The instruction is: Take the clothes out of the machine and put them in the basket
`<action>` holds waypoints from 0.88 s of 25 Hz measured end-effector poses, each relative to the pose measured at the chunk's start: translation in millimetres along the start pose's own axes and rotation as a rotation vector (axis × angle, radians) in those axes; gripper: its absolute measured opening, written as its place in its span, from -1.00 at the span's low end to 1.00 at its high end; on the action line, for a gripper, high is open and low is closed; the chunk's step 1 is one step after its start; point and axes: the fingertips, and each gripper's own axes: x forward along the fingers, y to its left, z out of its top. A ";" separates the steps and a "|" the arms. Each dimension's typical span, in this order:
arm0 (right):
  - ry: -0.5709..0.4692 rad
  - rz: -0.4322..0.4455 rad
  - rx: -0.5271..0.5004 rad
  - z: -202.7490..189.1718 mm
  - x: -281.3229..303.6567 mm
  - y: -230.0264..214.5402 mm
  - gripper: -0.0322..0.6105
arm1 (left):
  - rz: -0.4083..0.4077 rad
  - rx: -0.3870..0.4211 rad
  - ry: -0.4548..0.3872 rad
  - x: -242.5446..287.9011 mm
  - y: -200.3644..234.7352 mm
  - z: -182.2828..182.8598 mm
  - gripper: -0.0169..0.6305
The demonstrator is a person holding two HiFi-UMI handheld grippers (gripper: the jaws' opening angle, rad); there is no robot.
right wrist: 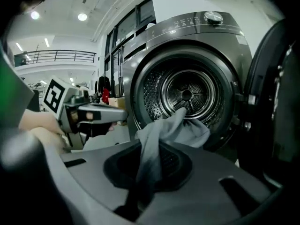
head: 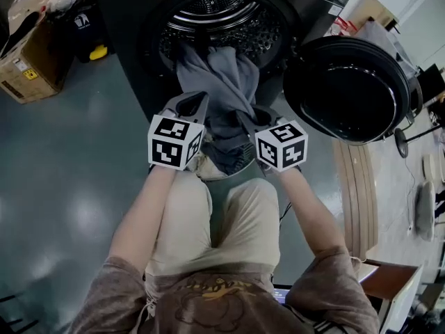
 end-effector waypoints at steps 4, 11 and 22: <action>0.024 0.020 0.001 -22.7 -10.2 18.3 -0.82 | 0.003 -0.002 -0.003 -0.5 -1.7 0.1 -0.93; 0.027 0.013 -0.015 -32.3 -12.0 23.1 -0.79 | 0.015 -0.006 -0.004 -2.6 -1.5 0.1 -0.93; 0.084 -0.078 -0.055 -0.5 12.2 -14.5 -0.20 | 0.012 -0.027 -0.010 0.1 4.6 -0.9 -0.93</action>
